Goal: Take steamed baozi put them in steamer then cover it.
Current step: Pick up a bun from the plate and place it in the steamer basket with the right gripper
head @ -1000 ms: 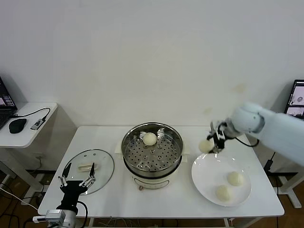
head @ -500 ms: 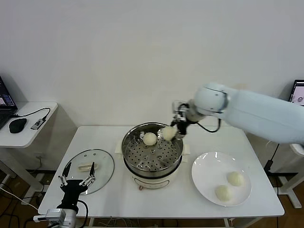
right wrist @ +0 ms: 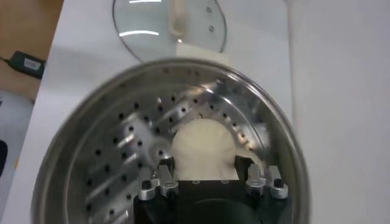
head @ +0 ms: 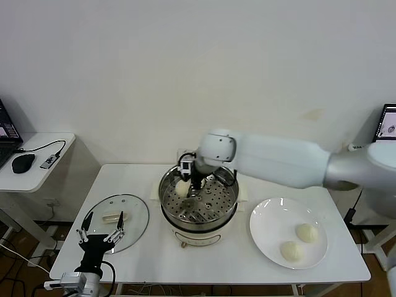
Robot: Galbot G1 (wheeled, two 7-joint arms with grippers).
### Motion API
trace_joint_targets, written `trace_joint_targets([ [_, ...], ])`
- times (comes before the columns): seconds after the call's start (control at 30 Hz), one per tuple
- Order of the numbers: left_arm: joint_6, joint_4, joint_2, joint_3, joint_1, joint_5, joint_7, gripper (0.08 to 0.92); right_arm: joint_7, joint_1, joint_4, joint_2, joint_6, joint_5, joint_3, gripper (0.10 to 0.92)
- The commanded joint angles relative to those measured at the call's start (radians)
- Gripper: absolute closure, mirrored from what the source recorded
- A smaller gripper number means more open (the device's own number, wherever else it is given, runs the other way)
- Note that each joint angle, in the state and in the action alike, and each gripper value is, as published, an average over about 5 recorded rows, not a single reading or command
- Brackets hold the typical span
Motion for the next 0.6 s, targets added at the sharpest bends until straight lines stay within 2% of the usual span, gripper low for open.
trace_joint_targets([
  [0.03, -0.001, 0.0, 0.0, 0.0, 0.001, 0.0, 0.0, 0.177, 0.037, -0.056, -0.09, 0.109, -0.015, -0.006, -0.008, 0.414],
  [0.17, -0.005, 0.001, 0.0, -0.002, 0.003, 0.0, 0.0, 0.177, 0.024, -0.044, -0.077, 0.091, -0.015, -0.017, -0.004, 0.377],
  [0.33, -0.007, 0.001, 0.002, -0.006, 0.006, -0.001, 0.0, 0.177, -0.102, 0.09, 0.018, -0.019, -0.014, -0.027, -0.001, 0.246],
  [0.43, -0.009, 0.001, 0.005, -0.011, 0.008, -0.003, 0.0, 0.177, -0.211, 0.204, 0.114, -0.137, -0.003, -0.043, -0.025, 0.209],
  [0.6, -0.012, -0.002, 0.012, -0.015, 0.008, -0.005, 0.001, 0.177, -0.35, 0.341, 0.312, -0.384, 0.057, -0.104, -0.078, 0.203],
])
